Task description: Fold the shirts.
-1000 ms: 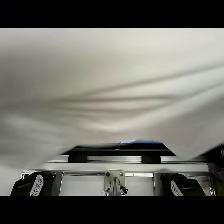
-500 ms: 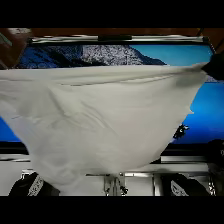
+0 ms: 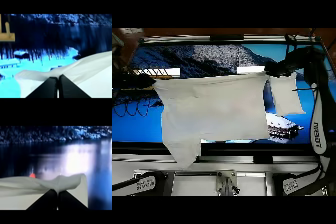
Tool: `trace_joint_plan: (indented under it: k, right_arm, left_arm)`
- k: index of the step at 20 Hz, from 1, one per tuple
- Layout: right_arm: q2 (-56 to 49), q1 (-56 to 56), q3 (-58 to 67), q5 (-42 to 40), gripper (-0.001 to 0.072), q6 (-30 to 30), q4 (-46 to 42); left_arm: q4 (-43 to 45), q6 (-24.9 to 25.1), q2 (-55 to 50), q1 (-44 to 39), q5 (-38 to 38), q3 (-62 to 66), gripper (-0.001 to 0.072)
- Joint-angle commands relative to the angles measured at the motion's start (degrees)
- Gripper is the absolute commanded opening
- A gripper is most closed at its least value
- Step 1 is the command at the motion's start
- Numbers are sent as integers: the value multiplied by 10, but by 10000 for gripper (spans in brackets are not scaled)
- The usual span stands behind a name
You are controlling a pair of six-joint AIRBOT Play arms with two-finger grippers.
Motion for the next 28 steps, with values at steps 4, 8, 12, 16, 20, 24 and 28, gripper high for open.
trace_joint_plan:
  k: [4, 8, 12, 16, 20, 24, 28]
  right_arm:
    - [-97, 7, -2, 212, 79, -11, 40]
    - [-121, 6, -2, 186, 79, -10, 22]
    - [-123, 6, -2, 106, 80, -10, 22]
    - [-81, -5, -2, -24, 80, -10, 2]
    - [-80, -4, -4, -154, 80, -2, -55]
    - [-115, -4, -7, -201, 80, 10, -45]
    - [-119, -4, -7, -210, 105, 27, -12]
  left_arm:
    - [-6, 4, -151, -70, 269, 19, 37]
    - [-6, 4, -183, -99, 294, 19, 37]
    - [7, 4, -179, -93, 212, 19, 38]
    - [104, 2, -135, -64, 6, 19, 38]
    - [117, -14, -132, -33, -157, 16, 37]
    - [115, -42, -155, -32, -176, -1, 37]
    - [115, -69, -161, -33, -177, -1, 38]
